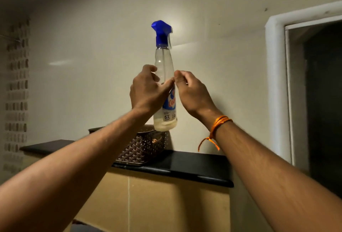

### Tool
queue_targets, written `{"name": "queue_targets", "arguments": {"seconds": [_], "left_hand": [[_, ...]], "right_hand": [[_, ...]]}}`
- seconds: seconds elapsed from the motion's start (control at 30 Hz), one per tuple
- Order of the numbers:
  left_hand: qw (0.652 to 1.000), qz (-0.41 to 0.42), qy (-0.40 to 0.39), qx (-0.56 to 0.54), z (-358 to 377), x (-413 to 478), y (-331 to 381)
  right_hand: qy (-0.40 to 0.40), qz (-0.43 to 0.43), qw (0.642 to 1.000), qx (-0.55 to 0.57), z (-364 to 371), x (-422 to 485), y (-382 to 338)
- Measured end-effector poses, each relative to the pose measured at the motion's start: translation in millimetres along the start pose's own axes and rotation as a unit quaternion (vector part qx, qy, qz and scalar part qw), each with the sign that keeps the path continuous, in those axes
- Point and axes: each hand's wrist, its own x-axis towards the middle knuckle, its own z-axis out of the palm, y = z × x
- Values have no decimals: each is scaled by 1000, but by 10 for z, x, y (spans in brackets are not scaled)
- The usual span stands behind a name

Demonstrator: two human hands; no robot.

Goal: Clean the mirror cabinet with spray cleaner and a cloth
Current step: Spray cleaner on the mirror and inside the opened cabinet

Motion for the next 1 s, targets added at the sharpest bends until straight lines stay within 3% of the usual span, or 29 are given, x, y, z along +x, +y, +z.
{"name": "queue_targets", "arguments": {"seconds": [0.13,0.47,1.0], "left_hand": [[999,22,-23,-33,157,-362,358],[989,68,-53,-123,425,-1187,1216],[972,191,-59,-121,624,-1611,1974]], "right_hand": [[49,27,998,9,-492,-182,-94],[82,109,990,34,-1396,-579,-312],[221,160,961,54,-2148,-658,-483]]}}
